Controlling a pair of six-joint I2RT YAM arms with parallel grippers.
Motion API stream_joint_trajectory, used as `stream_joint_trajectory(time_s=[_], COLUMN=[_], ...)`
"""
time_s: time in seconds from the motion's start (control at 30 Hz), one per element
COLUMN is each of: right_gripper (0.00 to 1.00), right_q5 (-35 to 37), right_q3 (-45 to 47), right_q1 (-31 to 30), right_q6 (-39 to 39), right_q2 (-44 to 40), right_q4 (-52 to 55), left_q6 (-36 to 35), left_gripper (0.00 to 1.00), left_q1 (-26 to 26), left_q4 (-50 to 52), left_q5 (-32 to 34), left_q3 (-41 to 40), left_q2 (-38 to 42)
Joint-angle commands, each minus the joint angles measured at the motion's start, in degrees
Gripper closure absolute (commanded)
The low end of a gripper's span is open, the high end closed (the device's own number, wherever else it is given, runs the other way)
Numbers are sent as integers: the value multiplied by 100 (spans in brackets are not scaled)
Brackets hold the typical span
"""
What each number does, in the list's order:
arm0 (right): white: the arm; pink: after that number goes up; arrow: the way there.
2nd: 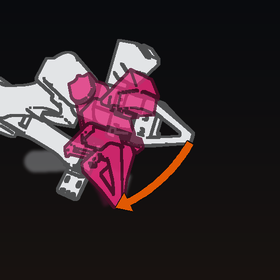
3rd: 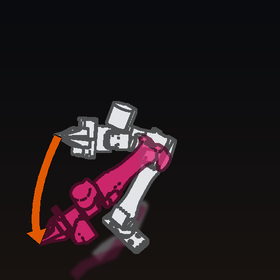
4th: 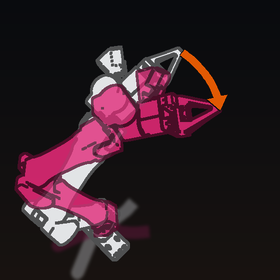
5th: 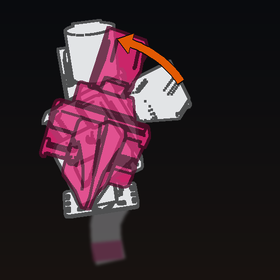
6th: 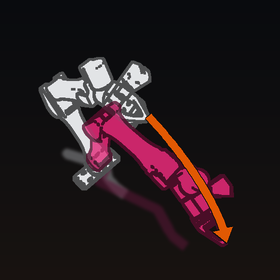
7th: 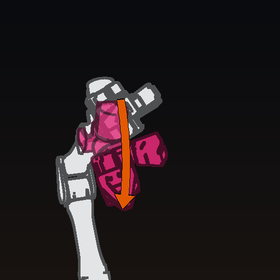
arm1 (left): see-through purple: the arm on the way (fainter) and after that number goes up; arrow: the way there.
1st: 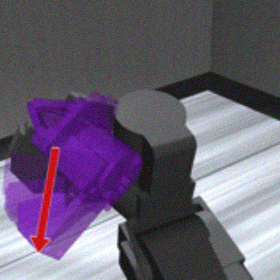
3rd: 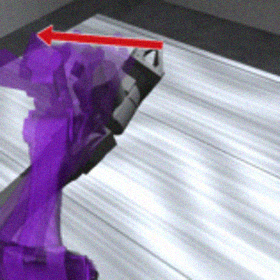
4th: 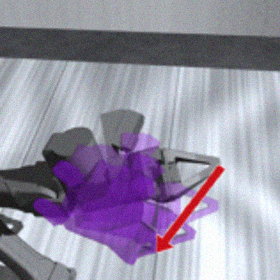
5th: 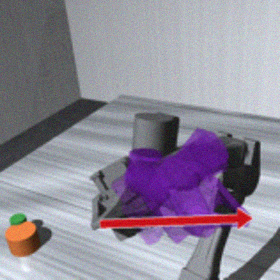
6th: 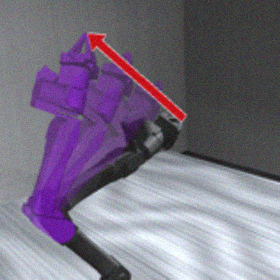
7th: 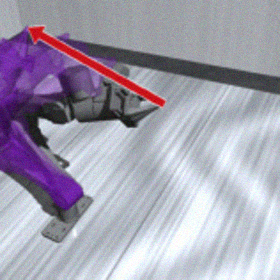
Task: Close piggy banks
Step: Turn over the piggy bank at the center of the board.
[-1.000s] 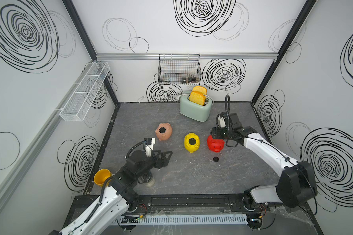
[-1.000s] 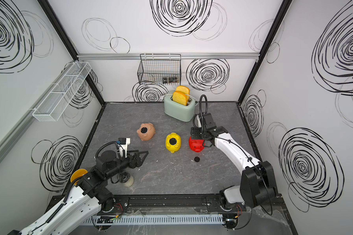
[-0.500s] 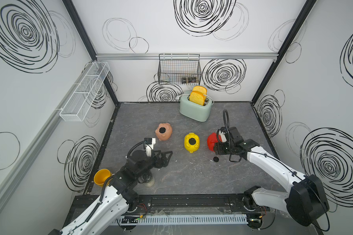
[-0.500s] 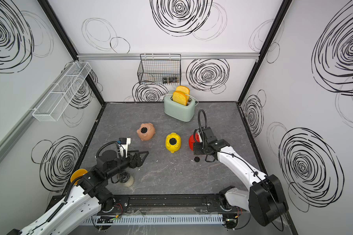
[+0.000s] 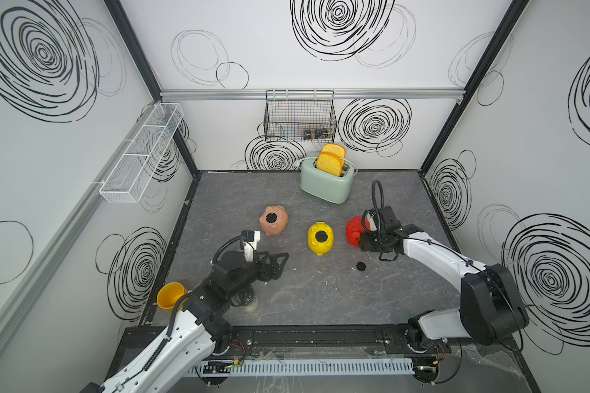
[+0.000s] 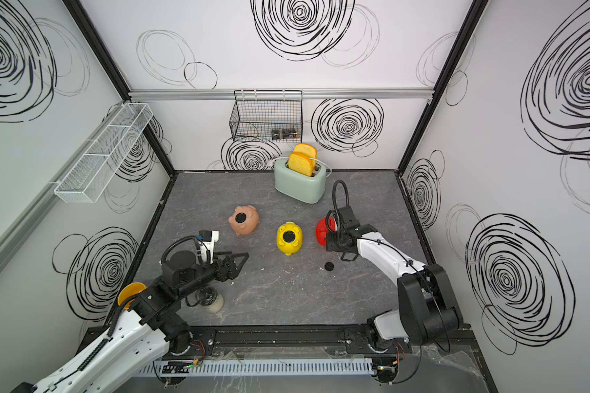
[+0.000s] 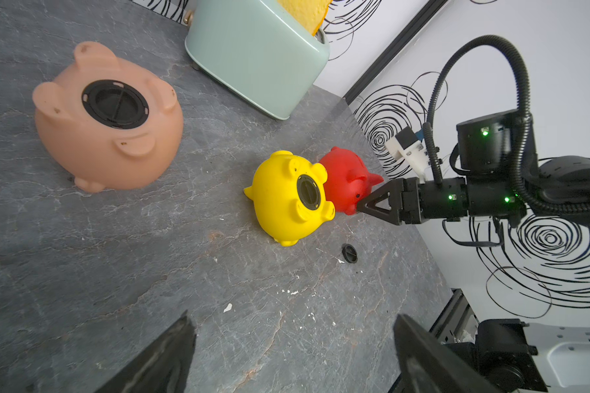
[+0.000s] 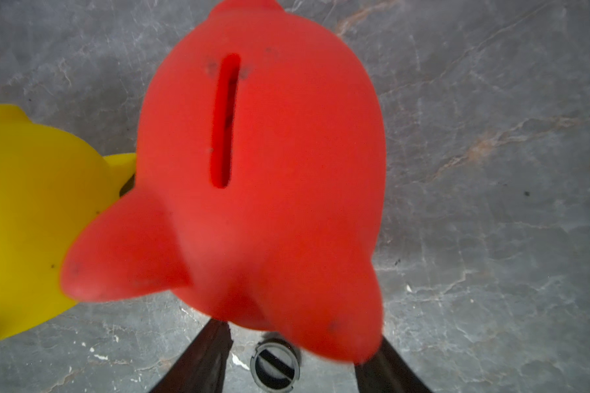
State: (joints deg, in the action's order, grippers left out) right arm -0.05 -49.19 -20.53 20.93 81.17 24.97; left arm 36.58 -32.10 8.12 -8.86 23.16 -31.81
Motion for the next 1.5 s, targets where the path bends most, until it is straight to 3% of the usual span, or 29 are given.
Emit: stream_joint_trajectory(time_s=[0.0,0.3,0.6,0.83,1.1,1.47], right_gripper=[41,39,30,29,36,46], right_q5=[-95,-397,-691,-1257,-1731,-1852], right_q3=[-313,-745,-638,-251,-531,-319], right_q1=[153,368,600,1060,1226,1364], right_q6=[-31,-232,-268,-78,-17,52], right_q2=[229,537,-275,-432,249,426], right_q4=[-313,-423,-706,-1563,-1228,-1393], left_q6=[-55,-46,-41,-37,-37,-32], left_gripper=[6,6,6,6,6,6], left_q1=[-7,-7,-16,-16,-16,-16], left_q4=[-118,-101,-92,-109,-91,-137], left_q5=[67,60,60,57,86,66], left_q3=[85,92,93,93,72,31], left_q2=[8,50,84,52,70,35])
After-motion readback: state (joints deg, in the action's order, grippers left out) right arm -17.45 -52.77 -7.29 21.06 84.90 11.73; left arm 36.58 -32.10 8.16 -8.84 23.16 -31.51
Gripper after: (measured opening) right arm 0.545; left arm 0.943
